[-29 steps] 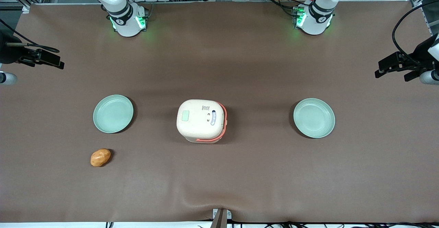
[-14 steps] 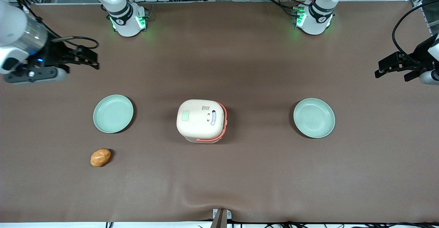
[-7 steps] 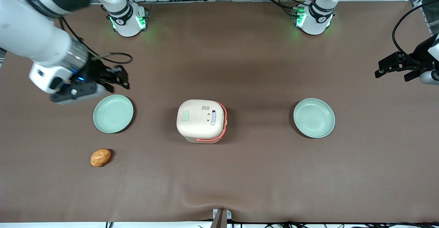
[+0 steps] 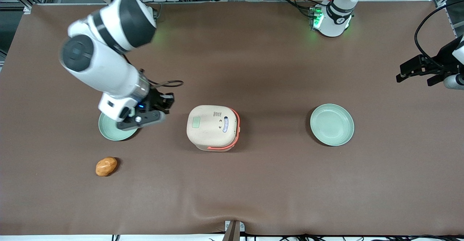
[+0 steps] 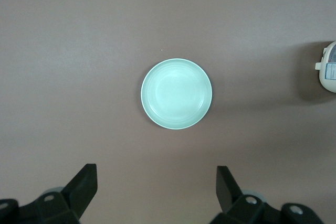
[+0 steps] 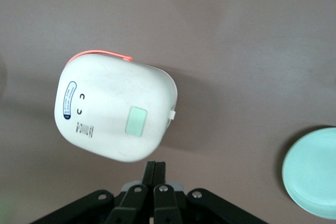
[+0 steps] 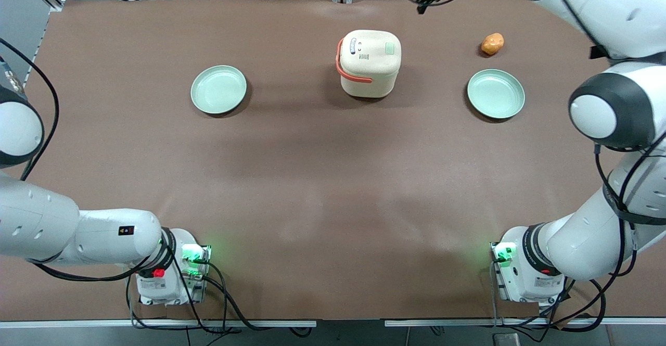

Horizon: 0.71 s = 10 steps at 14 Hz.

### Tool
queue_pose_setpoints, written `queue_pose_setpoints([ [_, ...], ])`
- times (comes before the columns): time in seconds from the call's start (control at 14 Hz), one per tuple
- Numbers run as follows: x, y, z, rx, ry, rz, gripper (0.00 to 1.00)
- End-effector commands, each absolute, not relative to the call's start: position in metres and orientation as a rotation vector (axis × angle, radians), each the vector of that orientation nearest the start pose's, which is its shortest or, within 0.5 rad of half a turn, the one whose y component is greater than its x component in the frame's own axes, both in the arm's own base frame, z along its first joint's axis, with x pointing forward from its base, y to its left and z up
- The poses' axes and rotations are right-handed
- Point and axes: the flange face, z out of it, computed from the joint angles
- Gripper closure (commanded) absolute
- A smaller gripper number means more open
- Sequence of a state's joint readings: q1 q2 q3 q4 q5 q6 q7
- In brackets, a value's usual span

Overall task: Press rice cooker button with right arm
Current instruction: 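Move the right gripper over the rice cooker's green button, then press the green button down with the closed right gripper fingertips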

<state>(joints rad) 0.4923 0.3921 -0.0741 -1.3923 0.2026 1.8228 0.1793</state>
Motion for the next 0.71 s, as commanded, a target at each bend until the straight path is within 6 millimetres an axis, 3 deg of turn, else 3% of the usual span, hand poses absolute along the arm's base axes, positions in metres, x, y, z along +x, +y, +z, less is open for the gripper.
queue_pose_setpoints([
  [0.0, 0.618, 0.323, 0.47, -2.951, -0.24, -0.004, 1.0],
  [0.29, 0.621, 0.335, 0.42, -2.978, -0.228, 0.089, 1.0],
  [0.64, 0.62, 0.35, 0.389, -2.985, -0.25, 0.105, 1.0],
])
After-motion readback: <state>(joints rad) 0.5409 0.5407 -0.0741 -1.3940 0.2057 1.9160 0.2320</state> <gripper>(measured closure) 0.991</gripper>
